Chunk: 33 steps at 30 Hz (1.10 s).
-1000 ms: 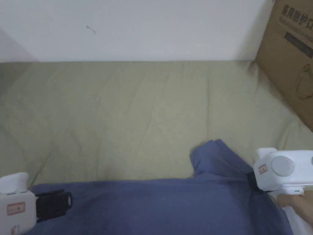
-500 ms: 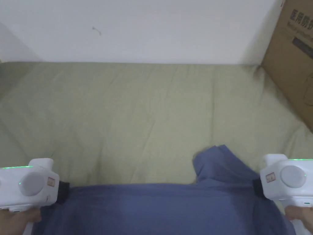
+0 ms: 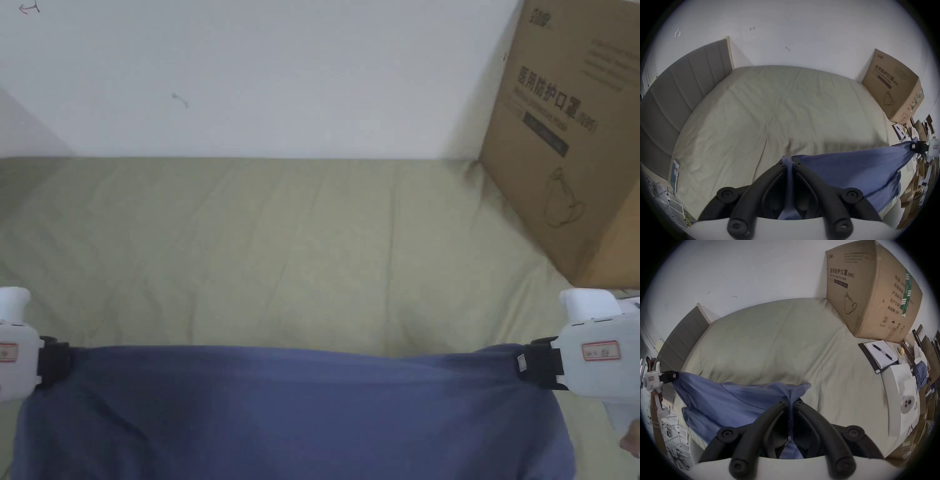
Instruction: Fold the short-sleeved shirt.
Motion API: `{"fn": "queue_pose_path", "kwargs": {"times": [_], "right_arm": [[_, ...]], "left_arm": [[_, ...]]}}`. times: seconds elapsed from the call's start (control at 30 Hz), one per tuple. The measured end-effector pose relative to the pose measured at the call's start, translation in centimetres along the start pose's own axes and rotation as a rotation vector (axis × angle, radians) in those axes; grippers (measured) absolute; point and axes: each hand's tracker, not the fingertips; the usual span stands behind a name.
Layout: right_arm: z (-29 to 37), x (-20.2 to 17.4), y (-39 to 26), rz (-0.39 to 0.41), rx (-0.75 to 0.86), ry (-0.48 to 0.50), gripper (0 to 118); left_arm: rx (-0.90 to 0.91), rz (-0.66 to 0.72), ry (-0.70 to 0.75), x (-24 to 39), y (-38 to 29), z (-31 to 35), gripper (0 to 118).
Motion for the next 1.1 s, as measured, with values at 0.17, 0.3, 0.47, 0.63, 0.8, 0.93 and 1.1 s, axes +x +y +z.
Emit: {"fn": "queue_pose_path", "kwargs": {"times": [0.17,0.3,0.47,0.63,0.8,0.93,1.1], "right_arm": [[2.8,0.3,-7.7,0.011,-0.053,0.027,4],[0.7,0.8,-15.0,-0.037,-0.202,0.043,4],[-2.2,1.2,-20.1,-0.073,-0.196,0.027,4],[-0.7,0.9,-19.4,-0.138,-0.127,0.044,110],[4.2,-2.7,-18.1,0.018,0.052,0.014,88],[6.2,-7.1,-17.9,0.107,0.188,0.081,15],[5.2,-12.6,-18.5,0.106,0.240,0.196,0]], "left_arm": [[-0.001,-0.022,-0.001,-1.0,-7.3,4.3,1],[-0.150,0.038,0.013,-2.1,-14.0,2.5,1],[-0.144,0.066,0.017,-2.3,-18.4,0.7,2],[-0.162,0.098,-0.001,-2.6,-18.4,1.2,109],[-0.070,0.125,-0.033,-3.2,-18.3,5.4,113],[0.027,0.231,-0.139,-4.7,-19.4,8.5,55],[0.028,0.314,-0.180,-6.6,-21.6,9.2,0]]}}
